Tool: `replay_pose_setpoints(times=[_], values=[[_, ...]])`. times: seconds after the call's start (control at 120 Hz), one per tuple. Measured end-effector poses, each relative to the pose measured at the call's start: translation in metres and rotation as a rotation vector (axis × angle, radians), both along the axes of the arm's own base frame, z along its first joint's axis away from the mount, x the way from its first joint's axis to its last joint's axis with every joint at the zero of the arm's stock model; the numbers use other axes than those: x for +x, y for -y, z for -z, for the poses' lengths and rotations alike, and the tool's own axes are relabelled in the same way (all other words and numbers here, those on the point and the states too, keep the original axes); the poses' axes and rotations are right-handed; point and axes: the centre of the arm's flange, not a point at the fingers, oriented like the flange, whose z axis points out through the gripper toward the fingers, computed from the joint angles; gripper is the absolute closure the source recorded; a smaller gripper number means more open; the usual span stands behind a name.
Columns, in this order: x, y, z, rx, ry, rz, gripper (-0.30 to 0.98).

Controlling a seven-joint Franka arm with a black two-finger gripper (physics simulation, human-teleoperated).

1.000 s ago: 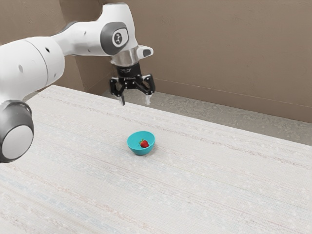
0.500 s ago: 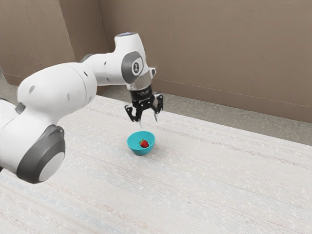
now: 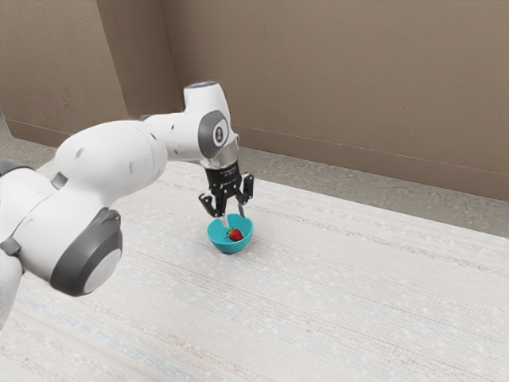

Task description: Take strawberry from the bowl

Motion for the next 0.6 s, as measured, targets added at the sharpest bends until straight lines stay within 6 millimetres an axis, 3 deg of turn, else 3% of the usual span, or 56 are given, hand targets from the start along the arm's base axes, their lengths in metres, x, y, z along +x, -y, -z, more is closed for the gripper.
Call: replay_pose_setpoints(times=[0.333,0.442,0.6], values=[[0.005,-0.012,0.028,-0.007,-0.025,-0.060,0.39],[0.010,-0.006,0.029,-0.006,-0.017,-0.053,0.39],[0.010,-0.012,0.034,-0.006,-0.024,-0.066,0.39]])
